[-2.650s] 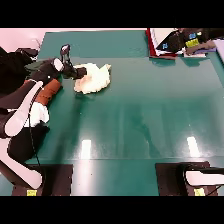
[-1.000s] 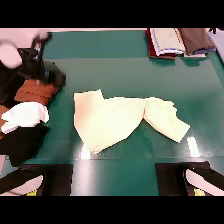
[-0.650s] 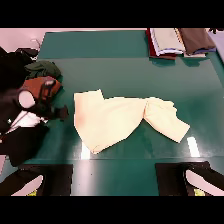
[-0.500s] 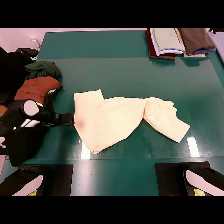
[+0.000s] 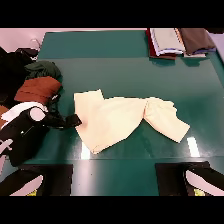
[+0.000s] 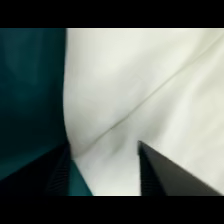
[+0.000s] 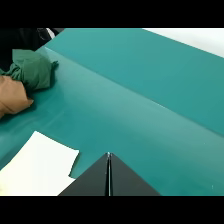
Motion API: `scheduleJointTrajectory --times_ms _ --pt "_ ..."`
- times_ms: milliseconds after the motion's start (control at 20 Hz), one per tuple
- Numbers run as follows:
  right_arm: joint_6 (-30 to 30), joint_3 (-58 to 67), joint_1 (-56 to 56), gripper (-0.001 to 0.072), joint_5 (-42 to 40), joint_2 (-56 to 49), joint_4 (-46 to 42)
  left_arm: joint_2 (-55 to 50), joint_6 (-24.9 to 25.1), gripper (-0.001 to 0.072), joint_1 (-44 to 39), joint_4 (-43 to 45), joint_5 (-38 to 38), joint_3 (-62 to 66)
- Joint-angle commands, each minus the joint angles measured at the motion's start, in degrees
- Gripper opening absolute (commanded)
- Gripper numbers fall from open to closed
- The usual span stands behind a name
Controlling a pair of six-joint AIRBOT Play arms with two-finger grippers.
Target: Fold the shirts.
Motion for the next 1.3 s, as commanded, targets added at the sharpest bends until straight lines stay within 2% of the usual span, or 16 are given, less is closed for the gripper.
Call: scheduleJointTrajectory --times_ms 0,50,150,250,350,500,550,600,650,1100,1150,1250 --pt "0.02 -0.02 -1.4 0.0018 3.87 -0.39 -0.13 -1.92 4.61 0.0216 -0.68 -6.88 0.66 0.98" --pt "0.02 -0.09 -2.93 0.0018 6.91 -1.11 -0.15 -1.84 4.63 0.0015 -0.66 -6.12 0.57 2.64" --pt "2.03 -3.91 -7.74 0.0018 12.96 -1.95 -0.13 -1.68 4.59 0.002 -0.66 -3.52 -0.76 7.8" --pt "2.47 -13.68 -13.92 0.0018 15.21 -1.9 -0.2 -1.7 4.57 0.002 -0.66 0.46 -1.88 14.56" --pt "2.45 -25.24 -19.93 0.0017 14.27 -1.79 -1.51 -1.68 4.57 0.002 -0.66 5.18 -1.9 21.11" --pt "2.27 -41.77 -25.38 0.0032 6.54 -1.92 -7.63 -1.7 4.57 0.002 -0.68 7.04 -1.7 27.1" --pt "1.79 -46.14 -26.43 0.0229 3.15 -2.64 -7.28 -1.7 4.57 0.002 -0.68 7.04 -1.49 27.87" --pt "1.38 -48.94 -27.04 0.0477 0.46 -3.89 -7.02 -1.7 4.55 0.002 -0.68 7.04 -1.2 27.91" --pt "1.38 -50.69 -27.08 0.0555 -1.16 -5.73 -7.04 -1.88 4.55 0.002 -0.68 7.04 -1.53 27.89" --pt "0.81 -41.94 -15.26 0.055 -10.19 -22.18 -7.61 -2.47 4.55 0.002 -0.68 7.06 -3.37 27.65" --pt "0.81 -41.07 -14.08 0.0518 -10.01 -23.34 -7.58 -2.47 4.55 0.002 -0.68 7.06 -3.39 27.65" --pt "0.7 -40.48 -12.39 0.0242 -10.27 -24.09 -7.58 -2.47 4.55 0.002 -0.68 7.06 -3.41 27.67"
